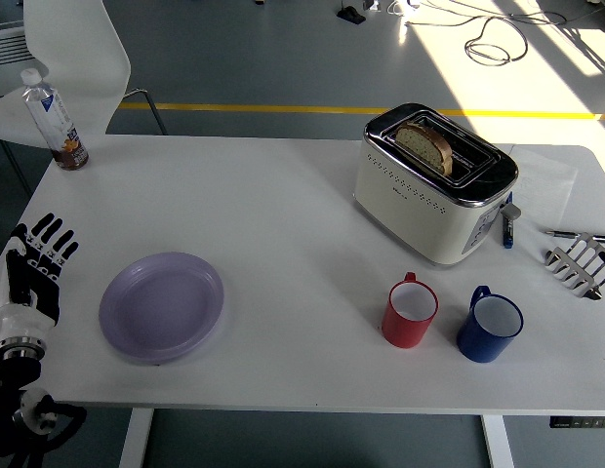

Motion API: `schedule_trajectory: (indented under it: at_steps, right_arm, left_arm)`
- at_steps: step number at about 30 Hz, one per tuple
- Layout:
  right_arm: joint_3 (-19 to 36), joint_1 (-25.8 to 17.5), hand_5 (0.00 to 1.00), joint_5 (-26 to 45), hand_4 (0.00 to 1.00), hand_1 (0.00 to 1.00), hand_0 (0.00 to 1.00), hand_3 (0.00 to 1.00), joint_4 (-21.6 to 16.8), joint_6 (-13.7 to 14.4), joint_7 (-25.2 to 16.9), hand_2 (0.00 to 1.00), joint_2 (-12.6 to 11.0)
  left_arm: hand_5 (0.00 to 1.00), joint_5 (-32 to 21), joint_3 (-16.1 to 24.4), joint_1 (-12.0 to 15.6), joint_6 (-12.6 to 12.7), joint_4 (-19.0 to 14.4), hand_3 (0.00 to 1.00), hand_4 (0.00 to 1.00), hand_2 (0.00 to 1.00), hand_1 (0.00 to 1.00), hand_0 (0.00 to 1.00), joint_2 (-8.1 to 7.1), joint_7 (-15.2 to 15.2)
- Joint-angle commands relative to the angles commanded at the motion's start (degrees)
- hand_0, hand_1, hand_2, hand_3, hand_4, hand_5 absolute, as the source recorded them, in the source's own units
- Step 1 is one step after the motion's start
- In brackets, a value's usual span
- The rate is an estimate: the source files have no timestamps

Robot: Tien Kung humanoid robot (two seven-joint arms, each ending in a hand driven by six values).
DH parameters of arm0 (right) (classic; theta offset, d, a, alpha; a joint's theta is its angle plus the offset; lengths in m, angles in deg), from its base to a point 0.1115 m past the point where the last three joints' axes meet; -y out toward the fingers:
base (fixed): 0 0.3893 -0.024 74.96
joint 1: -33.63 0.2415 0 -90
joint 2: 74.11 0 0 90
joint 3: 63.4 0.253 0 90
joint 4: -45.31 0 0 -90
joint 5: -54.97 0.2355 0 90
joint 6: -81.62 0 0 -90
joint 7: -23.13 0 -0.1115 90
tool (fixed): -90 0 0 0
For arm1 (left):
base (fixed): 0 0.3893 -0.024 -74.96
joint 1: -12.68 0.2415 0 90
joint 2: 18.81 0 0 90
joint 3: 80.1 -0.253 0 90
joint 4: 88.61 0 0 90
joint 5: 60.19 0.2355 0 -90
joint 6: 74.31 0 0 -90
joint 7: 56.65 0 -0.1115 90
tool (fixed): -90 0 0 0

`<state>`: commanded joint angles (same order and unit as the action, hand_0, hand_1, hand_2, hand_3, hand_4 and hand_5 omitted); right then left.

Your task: Push plate across desktop,pick up the break from the machine,place the break in the plate

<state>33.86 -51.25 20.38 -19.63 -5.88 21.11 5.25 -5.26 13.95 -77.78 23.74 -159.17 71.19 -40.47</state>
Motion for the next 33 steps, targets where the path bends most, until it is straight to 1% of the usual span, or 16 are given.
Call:
schedule_trajectory:
  at_steps: [1, 2, 3, 6, 7, 9, 14, 17, 20, 23, 27, 32, 33]
  right_arm:
    - [0.00, 0.00, 0.524, 0.00, 0.498, 0.701, 0.749, 0.708, 0.00, 0.00, 0.00, 0.711, 0.00]
    - [-0.09, 0.03, 0.524, 0.01, 0.498, 0.701, 0.749, 0.708, 0.04, 0.02, 0.02, 0.711, 0.04]
    - [-0.13, 0.04, 0.524, 0.02, 0.498, 0.701, 0.749, 0.708, 0.06, 0.03, 0.02, 0.710, 0.06]
    - [-0.06, -0.02, 0.524, 0.01, 0.498, 0.701, 0.749, 0.708, 0.02, 0.06, 0.04, 0.710, 0.03]
    - [-0.05, -0.02, 0.524, 0.01, 0.498, 0.701, 0.749, 0.708, 0.02, 0.07, 0.04, 0.710, 0.02]
    - [-0.02, 0.05, 0.523, -0.01, 0.498, 0.703, 0.749, 0.708, 0.00, 0.06, 0.04, 0.709, 0.07]
    - [-0.03, 0.11, 0.523, -0.02, 0.498, 0.703, 0.749, 0.708, 0.02, 0.06, 0.04, 0.709, 0.21]
    - [-0.04, 0.19, 0.524, -0.02, 0.498, 0.701, 0.749, 0.708, 0.07, 0.07, 0.04, 0.709, 0.28]
    - [0.00, 0.50, 0.524, -0.03, 0.498, 0.701, 0.749, 0.708, 0.06, 0.05, 0.01, 0.709, 0.34]
    - [0.04, 0.52, 0.525, -0.02, 0.498, 0.702, 0.749, 0.708, 0.05, 0.08, 0.01, 0.709, 0.35]
    - [0.02, 0.41, 0.524, 0.00, 0.498, 0.702, 0.749, 0.708, 0.01, 0.10, 0.05, 0.709, 0.26]
    - [0.03, 0.72, 0.524, 0.01, 0.498, 0.702, 0.749, 0.708, 0.03, 0.11, 0.04, 0.709, 0.42]
    - [0.08, 0.81, 0.524, -0.02, 0.499, 0.702, 0.749, 0.708, 0.03, 0.12, 0.04, 0.709, 0.46]
  left_arm:
    - [0.998, 0.01, 0.00, 0.00, 0.01, 0.01, 0.778, 0.524, 0.863, 0.846, 0.856, 0.00, 0.02]
    - [0.998, 1.08, -0.08, -0.04, 1.03, 1.02, 0.778, 0.524, 0.863, 0.846, 0.856, 0.00, 1.20]
    - [0.998, 1.64, -0.12, -0.06, 1.55, 1.54, 0.851, 0.525, 0.938, 0.911, 0.916, 0.00, 1.93]
    - [0.998, 2.67, -0.63, -0.09, 2.87, 3.48, 0.851, 0.525, 0.938, 0.911, 0.916, 0.00, 4.20]
    - [0.998, 2.82, -0.67, -0.09, 3.00, 3.69, 0.851, 0.525, 0.938, 0.911, 0.916, 0.00, 4.44]
    - [0.998, 2.92, -1.22, -0.11, 2.69, 4.76, 0.867, 0.525, 0.948, 0.921, 0.925, 0.00, 5.23]
    - [0.998, 2.90, -2.09, -0.24, 1.88, 6.39, 0.867, 0.525, 0.948, 0.921, 0.925, 0.00, 6.04]
    - [0.998, 2.99, -2.33, -0.36, 1.54, 7.06, 0.873, 0.527, 0.951, 0.916, 0.911, 0.00, 5.95]
    - [0.998, 2.74, -2.79, -0.78, 0.61, 9.31, 0.873, 0.527, 0.951, 0.916, 0.911, 0.00, 5.81]
    - [0.998, 2.81, -3.28, -0.75, 0.03, 10.35, 0.872, 0.527, 0.948, 0.913, 0.906, 0.00, 5.76]
    - [0.998, 3.14, -3.69, -0.80, -0.57, 11.44, 0.870, 0.533, 0.944, 0.909, 0.899, 0.00, 5.67]
    - [0.998, 3.31, -3.88, -1.03, -1.46, 11.82, 0.870, 0.533, 0.944, 0.909, 0.899, 0.00, 5.34]
    - [0.998, 3.22, -3.87, -1.03, -2.16, 11.89, 0.868, 0.540, 0.935, 0.888, 0.882, 0.00, 4.86]
